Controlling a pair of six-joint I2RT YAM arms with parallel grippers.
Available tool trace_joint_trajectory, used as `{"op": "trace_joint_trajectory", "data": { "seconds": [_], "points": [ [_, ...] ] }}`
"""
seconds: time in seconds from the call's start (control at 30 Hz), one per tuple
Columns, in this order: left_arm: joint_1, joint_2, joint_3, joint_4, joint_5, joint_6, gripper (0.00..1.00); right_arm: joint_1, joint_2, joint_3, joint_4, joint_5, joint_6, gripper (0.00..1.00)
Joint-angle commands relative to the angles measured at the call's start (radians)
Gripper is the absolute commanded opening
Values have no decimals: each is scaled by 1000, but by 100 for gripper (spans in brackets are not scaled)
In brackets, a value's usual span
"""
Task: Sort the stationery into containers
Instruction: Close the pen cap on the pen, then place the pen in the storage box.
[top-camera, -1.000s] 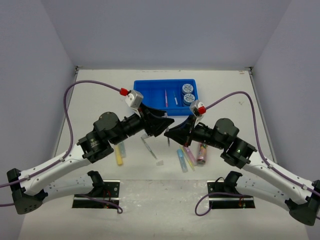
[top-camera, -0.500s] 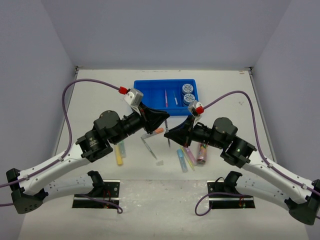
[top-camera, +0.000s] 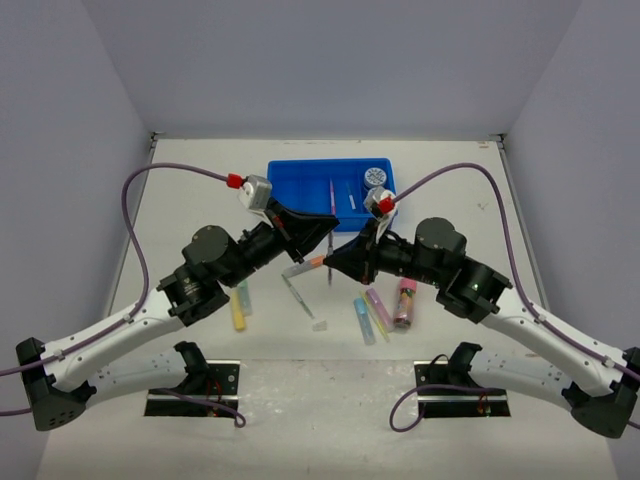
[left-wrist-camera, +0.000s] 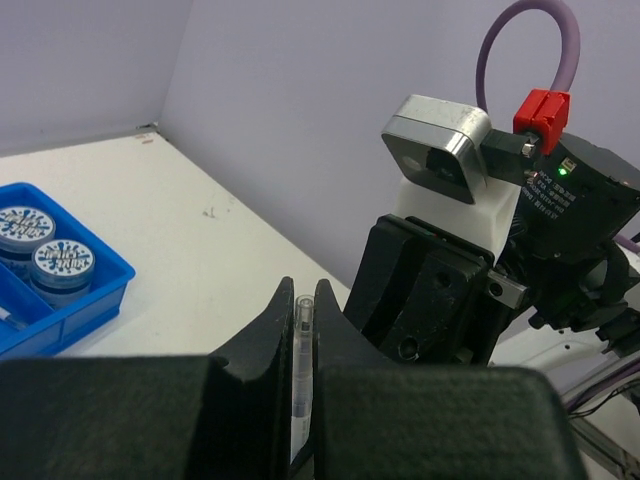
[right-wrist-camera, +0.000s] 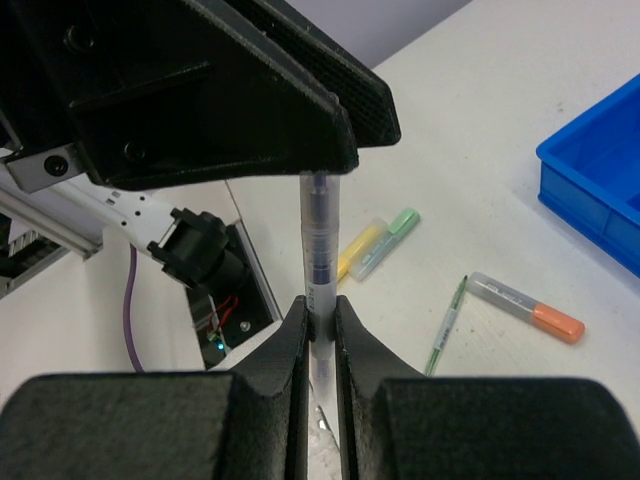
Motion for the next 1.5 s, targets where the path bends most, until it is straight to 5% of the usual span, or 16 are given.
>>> {"op": "trace_joint_trajectory", "data": {
  "seconds": [0.0, 0.27, 0.5, 0.6, 0.67, 0.7, 0.73, 0.9, 1.0, 1.2, 1.47],
  "points": [
    [-21, 19, -112, -45, 145, -88, 0, -37, 63, 212, 133, 139, -55, 0],
    [-23, -40, -262, 11, 158, -139, 0, -119, 161, 401, 101, 142, -80, 0],
    [-23, -79, -244, -78, 40, -113, 0, -130, 209, 434, 81, 86, -90, 0],
    [-24, -69, -137, -230, -121, -82, 22, -130, 242, 372, 50, 83, -91, 0],
    [-23, -51, 56, -457, -357, -76, 82, -134, 267, 288, 51, 127, -82, 0],
    [-22, -41, 123, -515, -442, -78, 97, -140, 288, 265, 52, 138, -74, 0],
    [-21, -24, 169, -544, -509, -79, 100, -147, 303, 250, 53, 148, -67, 0],
    [-21, 24, 386, -730, -840, -129, 100, -221, 398, 266, 7, 247, -31, 0],
    [-22, -16, 369, -781, -887, -144, 100, -281, 535, 391, -110, 321, -35, 0],
    [-21, -135, 225, -897, -862, -149, 100, -377, 924, 804, -335, 475, -81, 0],
    [-21, -195, 188, -1050, -780, -141, 100, -391, 1182, 1025, -438, 534, -70, 0]
  ]
}}
